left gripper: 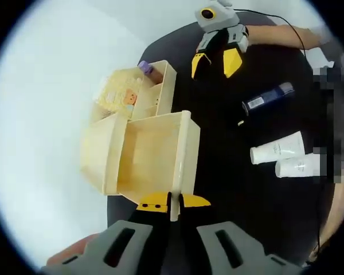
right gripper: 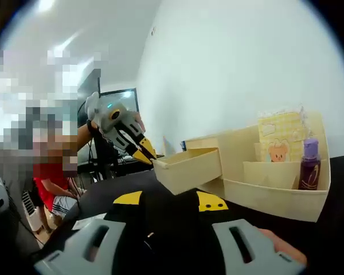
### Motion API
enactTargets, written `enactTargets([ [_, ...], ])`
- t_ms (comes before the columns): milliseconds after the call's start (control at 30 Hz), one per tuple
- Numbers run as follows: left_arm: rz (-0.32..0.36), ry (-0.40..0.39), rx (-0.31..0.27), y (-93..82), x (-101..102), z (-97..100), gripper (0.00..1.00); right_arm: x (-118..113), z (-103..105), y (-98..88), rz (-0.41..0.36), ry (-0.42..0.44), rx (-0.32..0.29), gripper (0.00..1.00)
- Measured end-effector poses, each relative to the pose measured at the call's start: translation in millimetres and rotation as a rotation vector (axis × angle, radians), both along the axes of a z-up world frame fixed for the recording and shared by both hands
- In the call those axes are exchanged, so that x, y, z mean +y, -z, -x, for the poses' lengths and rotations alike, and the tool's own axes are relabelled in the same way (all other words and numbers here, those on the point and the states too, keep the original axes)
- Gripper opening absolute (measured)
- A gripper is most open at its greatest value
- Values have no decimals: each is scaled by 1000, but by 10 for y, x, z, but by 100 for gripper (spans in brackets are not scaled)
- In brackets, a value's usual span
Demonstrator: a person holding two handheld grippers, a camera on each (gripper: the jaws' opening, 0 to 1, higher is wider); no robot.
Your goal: Open the drawer, pick up the cosmetic bottles from the table one by one, place them into the drawer, release the gripper, close the drawer, and move the gripper away
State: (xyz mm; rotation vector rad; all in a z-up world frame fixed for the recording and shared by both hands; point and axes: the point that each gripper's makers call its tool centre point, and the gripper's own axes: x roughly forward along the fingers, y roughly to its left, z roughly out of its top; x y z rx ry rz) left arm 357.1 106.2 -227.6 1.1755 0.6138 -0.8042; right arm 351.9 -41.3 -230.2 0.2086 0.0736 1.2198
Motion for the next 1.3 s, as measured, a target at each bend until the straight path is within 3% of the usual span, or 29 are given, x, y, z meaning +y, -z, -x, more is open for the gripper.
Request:
enactTargets([
  [133,10,1,-12,-26,32,-21,16,1,15,-3,-2,0,-1,30],
  [600,70,8,-49,-170,-30,114,19,-4,25,-14,-7,2,-1,30],
  [867,117,56,-48,-172,-226,331,23,-28,34,-33,-18,10,2,30],
  [1033,103,99,-49,-116,-352,464,23,-26,55,-26,-18,18,1,30],
  [1300,76,239,-32,-101,-747,811,24,-111,-60,7,-19,53,18,30],
])
